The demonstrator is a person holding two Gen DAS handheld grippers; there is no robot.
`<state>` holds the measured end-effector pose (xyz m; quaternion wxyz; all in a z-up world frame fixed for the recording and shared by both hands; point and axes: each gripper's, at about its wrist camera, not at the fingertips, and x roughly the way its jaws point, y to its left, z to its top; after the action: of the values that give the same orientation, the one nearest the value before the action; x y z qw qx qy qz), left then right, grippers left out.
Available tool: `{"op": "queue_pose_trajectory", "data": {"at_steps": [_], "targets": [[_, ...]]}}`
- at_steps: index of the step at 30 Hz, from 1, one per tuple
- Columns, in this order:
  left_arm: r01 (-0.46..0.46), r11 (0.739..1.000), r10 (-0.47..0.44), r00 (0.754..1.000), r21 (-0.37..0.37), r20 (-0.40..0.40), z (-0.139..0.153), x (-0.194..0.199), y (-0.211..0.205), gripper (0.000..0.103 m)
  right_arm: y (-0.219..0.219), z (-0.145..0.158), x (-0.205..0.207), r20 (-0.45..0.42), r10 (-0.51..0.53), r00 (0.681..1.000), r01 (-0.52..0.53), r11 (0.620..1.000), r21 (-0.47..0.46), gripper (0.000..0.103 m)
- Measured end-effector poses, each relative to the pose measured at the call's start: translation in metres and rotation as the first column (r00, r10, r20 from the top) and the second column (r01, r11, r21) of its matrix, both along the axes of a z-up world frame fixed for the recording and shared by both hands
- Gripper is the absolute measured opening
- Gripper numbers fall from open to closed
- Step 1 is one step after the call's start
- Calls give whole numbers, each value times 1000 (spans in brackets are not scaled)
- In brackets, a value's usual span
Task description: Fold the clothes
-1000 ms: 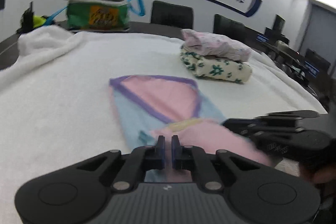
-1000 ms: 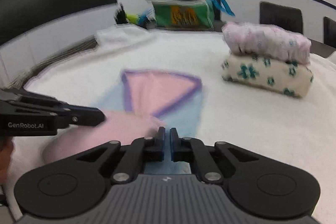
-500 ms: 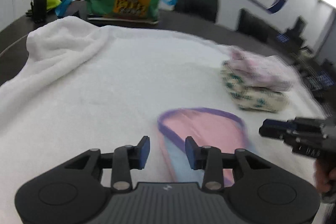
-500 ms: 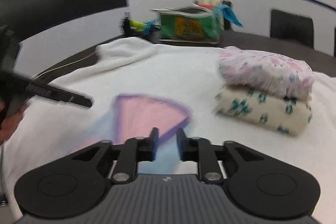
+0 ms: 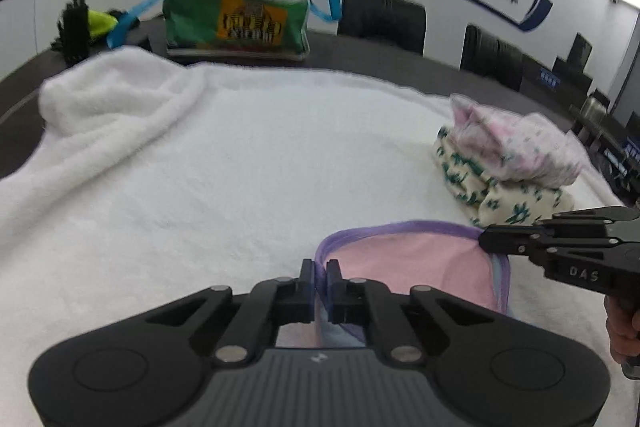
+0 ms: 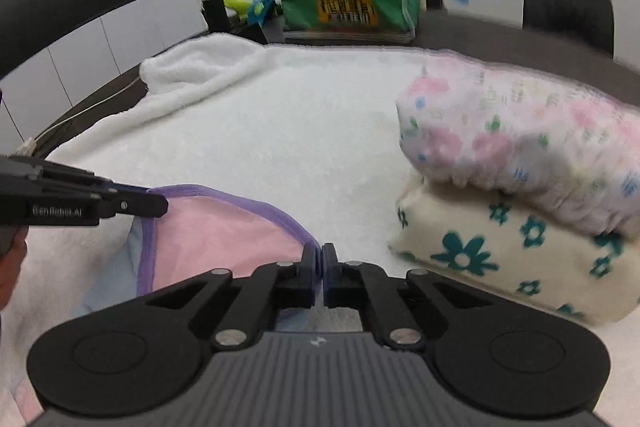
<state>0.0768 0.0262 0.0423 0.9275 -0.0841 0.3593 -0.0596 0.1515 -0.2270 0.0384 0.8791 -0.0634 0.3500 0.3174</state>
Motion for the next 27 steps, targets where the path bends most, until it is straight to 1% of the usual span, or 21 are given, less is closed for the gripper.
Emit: {"op": "queue_pose_trajectory", "data": {"at_steps": [2, 5, 6, 7, 8, 10, 11, 12, 13, 14, 15, 16, 17, 18, 20, 22, 23, 24, 25, 26, 27], "targets": [[-7, 1000, 8, 999, -17, 46, 12, -22, -2, 3, -5, 16, -16, 53, 1, 999, -2, 1000, 16, 2], [23, 1000, -22, 989, -6, 145, 31, -75, -14, 3, -23, 36, -53, 136, 2, 991, -9, 999, 52, 2], [35, 999, -32, 985, -12, 171, 33, -99, -19, 3, -31, 41, -69, 159, 2, 987, -13, 998, 65, 2], [48, 999, -44, 983, -17, 181, 32, -118, -23, 3, -40, 42, -88, 176, 7, 984, -22, 997, 80, 2], [60, 998, -56, 983, -18, 175, 27, -138, -26, 3, -49, 41, -106, 180, 9, 984, -26, 996, 90, 2], [119, 991, -109, 984, -66, 141, 9, -172, -31, 6, -65, 28, -140, 154, 19, 988, -33, 996, 85, 2], [160, 981, -146, 982, -108, 123, 0, -185, -30, 10, -75, 18, -157, 129, 13, 992, -23, 997, 79, 2], [183, 969, -166, 980, -168, 106, -8, -196, -26, 13, -84, 12, -169, 110, -10, 994, 1, 997, 80, 4], [181, 965, -164, 981, -190, 102, -8, -199, -23, 14, -92, 6, -179, 95, -36, 995, 29, 996, 83, 9], [178, 961, -161, 982, -213, 97, -8, -202, -19, 18, -103, 1, -187, 78, -70, 995, 62, 993, 104, 11], [174, 957, -156, 983, -234, 93, -8, -204, -15, 28, -109, 0, -190, 62, -98, 993, 89, 986, 138, 19], [143, 962, -121, 987, -234, 106, -4, -201, -11, 36, -115, 1, -192, 47, -124, 991, 115, 978, 174, 28], [101, 967, -77, 991, -234, 113, 0, -195, -8, 51, -116, 2, -192, 45, -140, 989, 128, 970, 205, 31], [61, 970, -34, 992, -233, 118, 4, -189, -6, 57, -116, 4, -191, 48, -153, 987, 138, 962, 235, 35], [16, 978, 7, 994, -208, 112, 7, -171, -9, 58, -105, 4, -184, 47, -155, 987, 139, 958, 252, 37], [34, 985, -17, 995, -172, 100, 2, -155, -19, 58, -90, -1, -171, 39, -157, 987, 143, 962, 233, 37], [49, 986, -34, 995, -159, 95, -1, -149, -24, 57, -82, -6, -165, 28, -156, 987, 147, 967, 208, 37], [47, 987, -37, 997, -152, 65, -7, -141, -27, 49, -75, -12, -160, 11, -159, 987, 155, 970, 186, 37], [38, 986, -33, 999, -159, 36, -13, -136, -28, 37, -68, -19, -154, -7, -164, 986, 163, 972, 166, 37], [46, 981, -43, 999, -188, 22, -17, -132, -25, 9, -64, -22, -151, -22, -167, 986, 169, 973, 159, 37], [54, 975, -53, 999, -216, 10, -21, -129, -22, 4, -62, -25, -148, -35, -170, 985, 174, 972, 156, 36]]}}
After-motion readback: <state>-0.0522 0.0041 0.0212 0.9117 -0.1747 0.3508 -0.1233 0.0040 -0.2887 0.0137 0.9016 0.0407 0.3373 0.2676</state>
